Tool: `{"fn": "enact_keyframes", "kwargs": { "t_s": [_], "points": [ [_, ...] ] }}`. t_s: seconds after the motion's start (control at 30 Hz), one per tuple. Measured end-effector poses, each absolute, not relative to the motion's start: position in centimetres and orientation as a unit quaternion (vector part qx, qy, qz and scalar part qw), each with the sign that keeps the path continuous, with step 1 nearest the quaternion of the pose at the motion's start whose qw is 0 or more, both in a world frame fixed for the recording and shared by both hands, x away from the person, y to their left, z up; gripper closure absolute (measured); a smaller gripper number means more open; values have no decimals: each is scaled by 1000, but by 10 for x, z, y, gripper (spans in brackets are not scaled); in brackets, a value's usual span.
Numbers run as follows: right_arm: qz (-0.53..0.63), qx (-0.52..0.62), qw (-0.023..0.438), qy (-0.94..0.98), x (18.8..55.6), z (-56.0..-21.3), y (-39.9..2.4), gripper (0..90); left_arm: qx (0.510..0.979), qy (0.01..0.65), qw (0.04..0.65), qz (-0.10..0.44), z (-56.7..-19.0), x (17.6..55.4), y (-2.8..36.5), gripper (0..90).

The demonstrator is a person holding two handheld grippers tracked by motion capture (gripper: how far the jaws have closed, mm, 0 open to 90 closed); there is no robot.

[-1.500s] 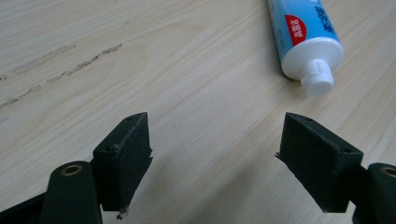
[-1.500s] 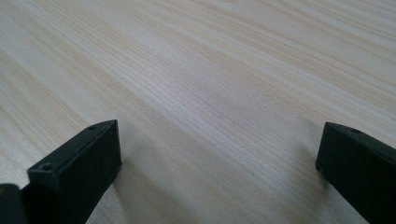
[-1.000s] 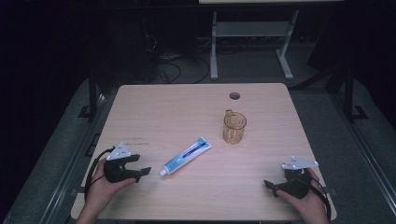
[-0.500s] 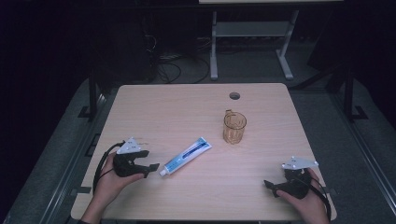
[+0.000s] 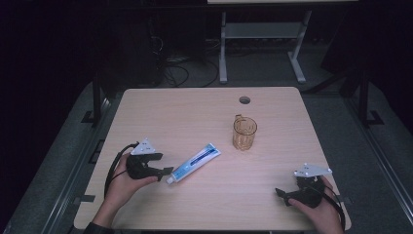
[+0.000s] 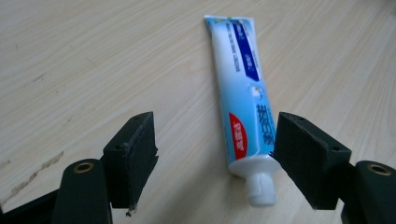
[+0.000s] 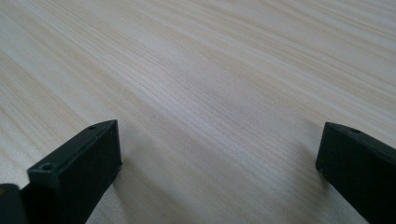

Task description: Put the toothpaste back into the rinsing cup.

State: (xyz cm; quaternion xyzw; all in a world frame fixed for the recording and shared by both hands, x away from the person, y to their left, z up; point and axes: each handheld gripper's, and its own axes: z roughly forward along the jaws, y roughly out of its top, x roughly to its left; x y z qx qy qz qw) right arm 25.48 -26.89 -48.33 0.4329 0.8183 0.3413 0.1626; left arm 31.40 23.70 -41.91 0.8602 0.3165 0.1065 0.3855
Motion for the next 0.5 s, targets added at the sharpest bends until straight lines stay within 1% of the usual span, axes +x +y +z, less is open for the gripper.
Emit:
{"fn": "enact_keyframes", "kwargs": {
  "t_s": [0.5],
  "points": [
    [341,433,162,818,255,-483,-269,0,866,303,384,105,-408,331,214,270]
  ]
}}
